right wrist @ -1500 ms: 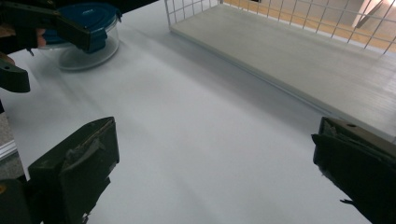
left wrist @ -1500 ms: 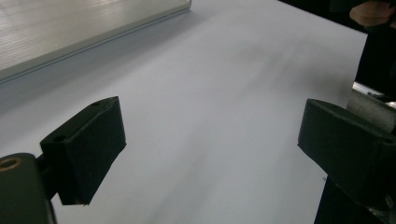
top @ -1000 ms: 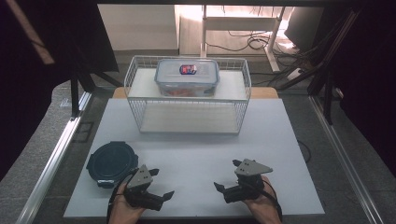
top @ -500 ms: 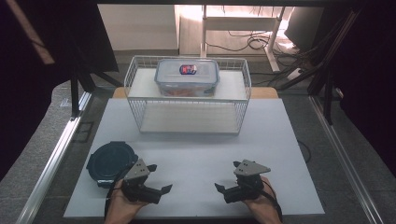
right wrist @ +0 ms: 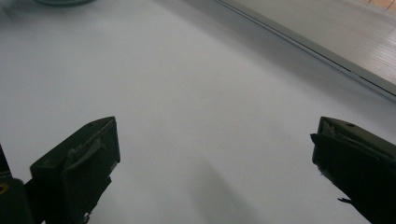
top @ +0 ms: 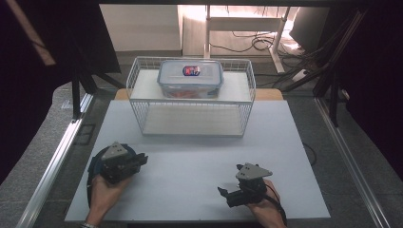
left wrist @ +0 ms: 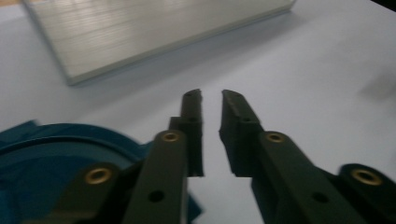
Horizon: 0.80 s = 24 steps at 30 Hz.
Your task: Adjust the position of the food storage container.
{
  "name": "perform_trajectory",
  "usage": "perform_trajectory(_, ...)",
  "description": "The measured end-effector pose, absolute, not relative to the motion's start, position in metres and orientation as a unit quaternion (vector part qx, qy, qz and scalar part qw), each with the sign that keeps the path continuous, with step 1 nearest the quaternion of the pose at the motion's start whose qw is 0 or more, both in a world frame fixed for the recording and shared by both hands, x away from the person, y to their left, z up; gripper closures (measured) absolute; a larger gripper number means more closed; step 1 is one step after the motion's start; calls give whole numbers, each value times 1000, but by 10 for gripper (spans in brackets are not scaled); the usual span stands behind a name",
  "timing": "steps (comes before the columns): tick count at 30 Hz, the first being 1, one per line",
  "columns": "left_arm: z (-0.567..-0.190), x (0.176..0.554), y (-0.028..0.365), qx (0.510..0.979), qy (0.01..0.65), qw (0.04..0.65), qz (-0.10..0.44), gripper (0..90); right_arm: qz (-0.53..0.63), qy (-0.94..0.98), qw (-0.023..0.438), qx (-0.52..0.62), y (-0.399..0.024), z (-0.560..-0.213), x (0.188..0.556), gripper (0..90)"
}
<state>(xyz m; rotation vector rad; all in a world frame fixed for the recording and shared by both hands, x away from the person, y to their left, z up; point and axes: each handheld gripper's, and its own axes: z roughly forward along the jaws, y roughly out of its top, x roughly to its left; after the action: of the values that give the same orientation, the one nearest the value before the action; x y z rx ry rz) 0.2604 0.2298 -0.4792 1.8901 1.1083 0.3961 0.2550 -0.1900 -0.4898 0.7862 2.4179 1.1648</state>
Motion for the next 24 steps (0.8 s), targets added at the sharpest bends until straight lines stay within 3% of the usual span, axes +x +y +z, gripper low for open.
perform_trajectory(5,-480,264,255,743,475,438,175,898,407,854,173,275,-189,-490,254,6)
perform_trajectory(24,-502,251,361,651,599,401,238,900,390,867,170,259,-183,-495,252,7)
